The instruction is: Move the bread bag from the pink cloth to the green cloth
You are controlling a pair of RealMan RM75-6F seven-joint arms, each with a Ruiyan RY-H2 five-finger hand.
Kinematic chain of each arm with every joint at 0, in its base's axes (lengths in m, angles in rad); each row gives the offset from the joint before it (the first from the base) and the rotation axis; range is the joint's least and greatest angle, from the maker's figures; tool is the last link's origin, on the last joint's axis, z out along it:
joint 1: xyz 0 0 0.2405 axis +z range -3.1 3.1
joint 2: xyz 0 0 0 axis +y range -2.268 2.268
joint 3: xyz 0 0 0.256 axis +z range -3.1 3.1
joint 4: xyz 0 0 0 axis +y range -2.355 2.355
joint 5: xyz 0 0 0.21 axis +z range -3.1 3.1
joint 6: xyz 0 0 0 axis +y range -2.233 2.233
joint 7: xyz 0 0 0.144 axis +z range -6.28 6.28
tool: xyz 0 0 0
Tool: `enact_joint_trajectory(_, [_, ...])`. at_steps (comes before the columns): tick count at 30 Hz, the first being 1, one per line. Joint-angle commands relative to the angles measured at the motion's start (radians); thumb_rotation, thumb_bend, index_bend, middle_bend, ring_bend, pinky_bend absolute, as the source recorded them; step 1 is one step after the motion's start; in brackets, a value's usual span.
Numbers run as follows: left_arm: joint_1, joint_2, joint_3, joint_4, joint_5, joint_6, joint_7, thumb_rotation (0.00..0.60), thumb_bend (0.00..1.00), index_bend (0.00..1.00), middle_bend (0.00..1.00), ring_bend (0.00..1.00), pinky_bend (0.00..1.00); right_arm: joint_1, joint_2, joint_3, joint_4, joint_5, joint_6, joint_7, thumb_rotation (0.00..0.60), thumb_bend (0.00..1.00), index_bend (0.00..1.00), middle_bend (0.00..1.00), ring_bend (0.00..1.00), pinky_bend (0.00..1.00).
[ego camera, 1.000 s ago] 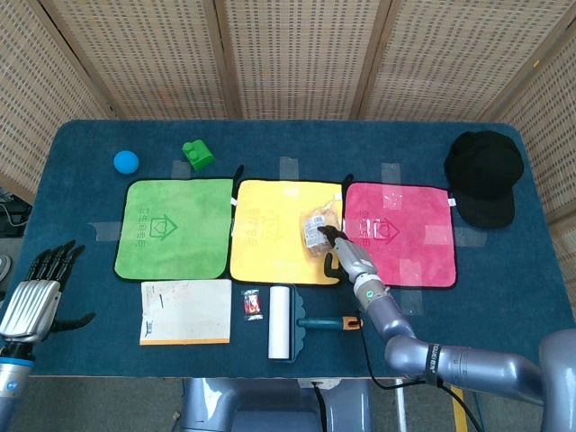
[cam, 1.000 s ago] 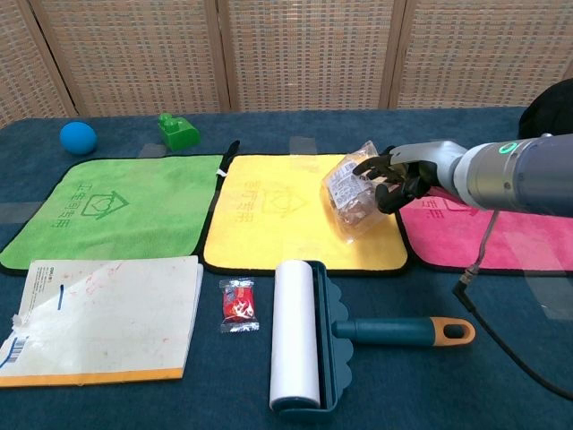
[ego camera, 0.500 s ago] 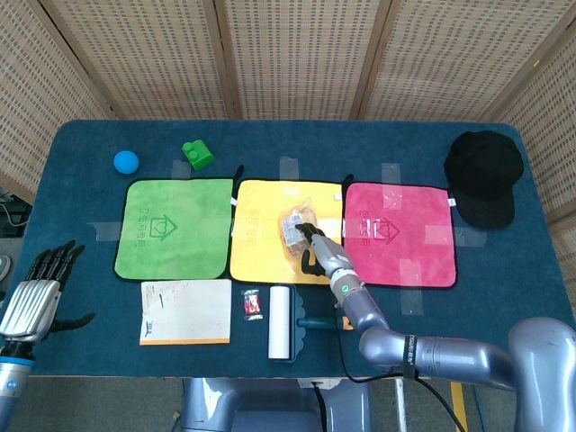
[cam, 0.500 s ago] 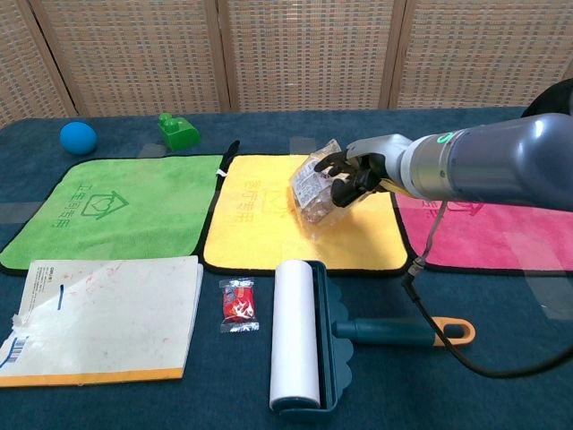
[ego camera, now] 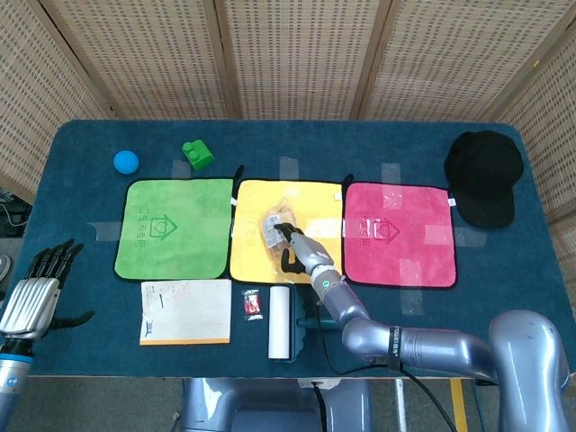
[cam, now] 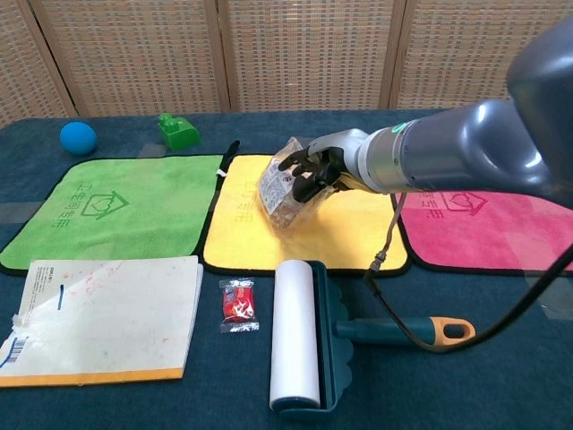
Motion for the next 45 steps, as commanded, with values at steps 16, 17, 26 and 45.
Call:
enact_joint_trajectory(16, [0.001, 0.006, 0.009, 0.001, 0.038, 0.016, -0.005, 0.600, 0.00, 0.00, 0.00, 0.00, 0.00, -0.299, 0.350, -0.170, -0.133, -0.822, 0.134, 0.051, 0.600, 0.00, 0.08, 0.00, 0.00, 0.00])
enact_joint_trajectory(17, [-0.002, 0.004, 0.010, 0.004, 0.048, 0.015, -0.003, 0.600, 0.00, 0.00, 0.00, 0.00, 0.00, -0.337, 0.374, -0.196, -0.117, -0.930, 0.170, 0.096, 0.600, 0.00, 0.07, 0.00, 0.00, 0.00])
enact_joint_trajectory(26, [-0.111, -0.004, -0.015, 0.041, 0.131, -0.078, -0.019, 0.600, 0.00, 0.00, 0.00, 0.00, 0.00, -0.583, 0.517, -0.372, 0.126, -1.377, 0.498, 0.387, 0.600, 0.00, 0.01, 0.00, 0.00, 0.00])
enact_joint_trajectory(45, [-0.661, -0.306, -0.210, 0.234, 0.138, -0.530, 0.091, 0.600, 0.94, 0.13, 0.00, 0.00, 0.00, -0.907, 0.509, -0.460, 0.144, -1.409, 0.769, 0.419, 0.600, 0.00, 0.00, 0.00, 0.00, 0.00])
